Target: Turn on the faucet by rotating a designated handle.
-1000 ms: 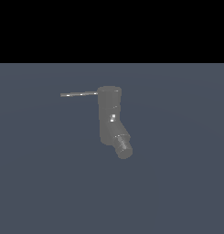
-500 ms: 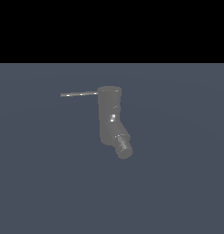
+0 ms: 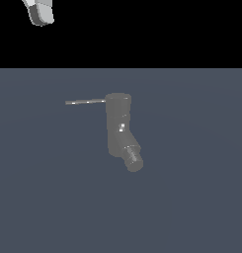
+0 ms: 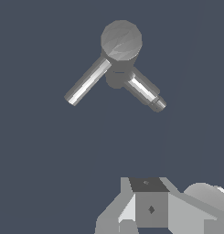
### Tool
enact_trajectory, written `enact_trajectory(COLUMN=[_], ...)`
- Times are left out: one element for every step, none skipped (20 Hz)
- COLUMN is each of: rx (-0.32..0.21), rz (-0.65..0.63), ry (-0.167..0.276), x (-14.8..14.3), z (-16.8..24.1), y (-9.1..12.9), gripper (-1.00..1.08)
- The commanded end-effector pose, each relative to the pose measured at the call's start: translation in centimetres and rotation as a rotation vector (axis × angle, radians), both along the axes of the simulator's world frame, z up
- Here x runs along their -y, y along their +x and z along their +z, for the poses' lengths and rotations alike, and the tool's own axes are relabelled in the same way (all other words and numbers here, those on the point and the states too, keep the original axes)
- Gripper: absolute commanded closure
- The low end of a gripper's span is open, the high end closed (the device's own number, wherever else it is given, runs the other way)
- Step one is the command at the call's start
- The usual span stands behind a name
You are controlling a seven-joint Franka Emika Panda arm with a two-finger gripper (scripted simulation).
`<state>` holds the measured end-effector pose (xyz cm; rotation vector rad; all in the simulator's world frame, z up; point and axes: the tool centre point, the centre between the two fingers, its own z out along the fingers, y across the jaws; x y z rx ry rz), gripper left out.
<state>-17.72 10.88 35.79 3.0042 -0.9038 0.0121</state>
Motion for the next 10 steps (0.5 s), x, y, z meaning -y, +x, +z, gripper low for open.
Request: enact_trajectory(rx=[0.000, 0.000, 0.000, -0.001, -0.001, -0.001, -0.001, -0.001, -0.001, -0.001], rz=[-0.054, -0.075, -0.096, -0.116, -0.137, -0.157, -0.177, -0.197, -0.217, -0.236], ry=[0.003, 0.003, 0.004, 0.005, 0.005, 0.006, 0.007, 0.007, 0.008, 0.009], x=[-0.7, -1.0, -1.3, -1.5, -1.7, -2.0, -2.2, -2.4, -2.6, -2.7], z=[-1.2, -1.6, -2.1, -2.5, -3.0, -3.4, -3.8, -4.3, -4.7, -5.1], y=[1.1, 1.5, 1.9, 2.4, 2.8, 3.3, 3.7, 4.2, 4.6, 5.1], gripper=[1.08, 1.08, 1.08, 1.08, 1.08, 1.08, 1.08, 1.08, 1.08, 1.08])
